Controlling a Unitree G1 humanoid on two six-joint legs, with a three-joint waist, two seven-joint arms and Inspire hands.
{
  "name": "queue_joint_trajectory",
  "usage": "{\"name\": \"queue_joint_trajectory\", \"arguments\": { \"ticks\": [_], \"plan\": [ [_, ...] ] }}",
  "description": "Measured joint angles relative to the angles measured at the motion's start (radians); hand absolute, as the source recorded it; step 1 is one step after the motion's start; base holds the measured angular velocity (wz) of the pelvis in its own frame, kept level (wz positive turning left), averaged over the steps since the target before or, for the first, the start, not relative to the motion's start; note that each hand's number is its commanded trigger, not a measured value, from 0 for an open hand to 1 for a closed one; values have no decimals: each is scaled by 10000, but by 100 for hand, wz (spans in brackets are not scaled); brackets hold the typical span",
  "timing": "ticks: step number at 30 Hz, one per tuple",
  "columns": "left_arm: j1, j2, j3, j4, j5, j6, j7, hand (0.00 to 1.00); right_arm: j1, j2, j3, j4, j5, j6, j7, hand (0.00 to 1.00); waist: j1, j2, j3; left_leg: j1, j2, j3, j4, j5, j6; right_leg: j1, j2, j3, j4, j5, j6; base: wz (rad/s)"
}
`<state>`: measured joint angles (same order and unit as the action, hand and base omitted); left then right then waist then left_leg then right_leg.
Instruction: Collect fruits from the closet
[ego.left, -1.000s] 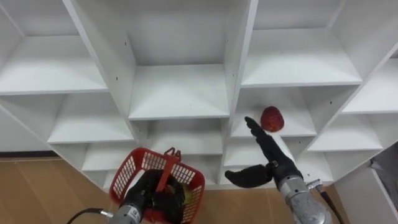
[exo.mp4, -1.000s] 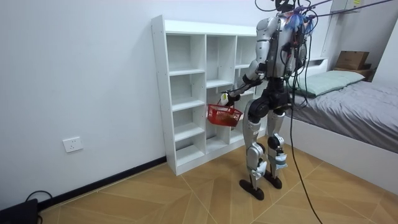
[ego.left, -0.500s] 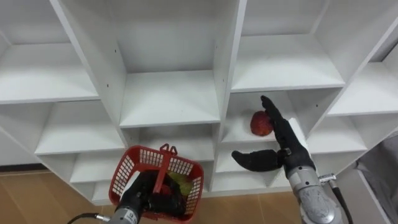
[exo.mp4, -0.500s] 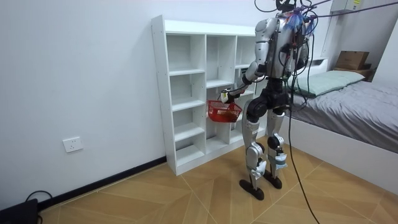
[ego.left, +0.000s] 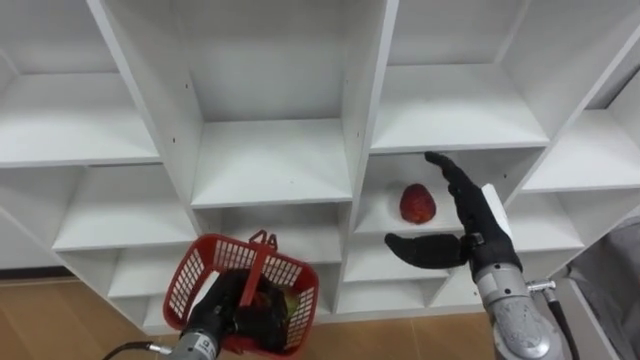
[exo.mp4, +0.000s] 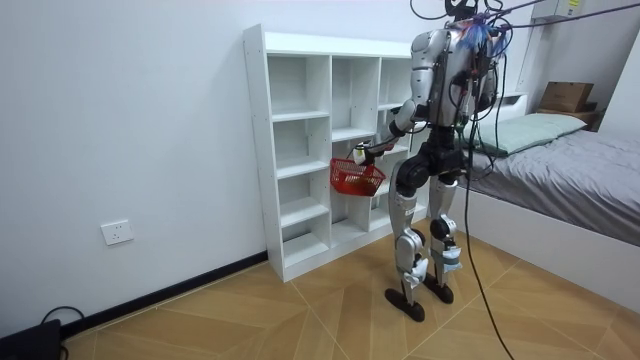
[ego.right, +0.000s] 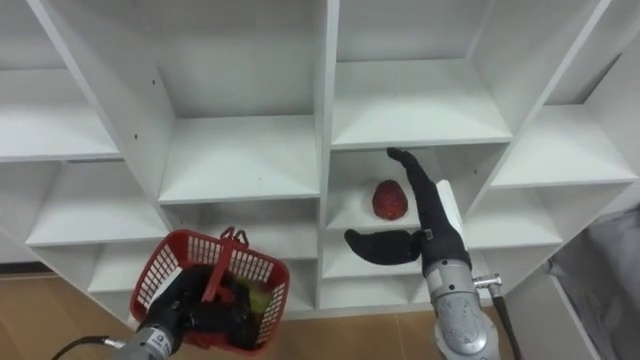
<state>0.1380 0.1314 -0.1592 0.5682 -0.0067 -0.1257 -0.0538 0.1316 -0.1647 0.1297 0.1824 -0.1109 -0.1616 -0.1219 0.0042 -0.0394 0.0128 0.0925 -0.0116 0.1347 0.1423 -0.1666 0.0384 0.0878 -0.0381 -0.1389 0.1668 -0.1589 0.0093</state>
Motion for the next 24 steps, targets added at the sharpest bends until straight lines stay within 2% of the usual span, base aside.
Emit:
{"name": "queue_joint_trajectory", "arguments": {
  "ticks": [9,16,24],
  "plan": [
    [111,4,-3,3,2,1,-23,100,0,4,1,45,46,0,-210,0,2,-15,-3,16,5,-2,0,-4,0,22,-4,-20,-3,-2,0,0],
    [165,21,3,3,1,1,18,100,0,13,-3,512,663,-6,-942,0,-4,-28,-11,62,3,-50,3,-9,1,106,-11,-106,-140,-1,-1,2],
    [165,26,21,1,0,1,38,100,0,16,-42,547,670,-10,-1409,0,6,-20,-15,57,12,-53,3,-55,-26,156,17,-121,-160,-1,-2,0]
  ]
}}
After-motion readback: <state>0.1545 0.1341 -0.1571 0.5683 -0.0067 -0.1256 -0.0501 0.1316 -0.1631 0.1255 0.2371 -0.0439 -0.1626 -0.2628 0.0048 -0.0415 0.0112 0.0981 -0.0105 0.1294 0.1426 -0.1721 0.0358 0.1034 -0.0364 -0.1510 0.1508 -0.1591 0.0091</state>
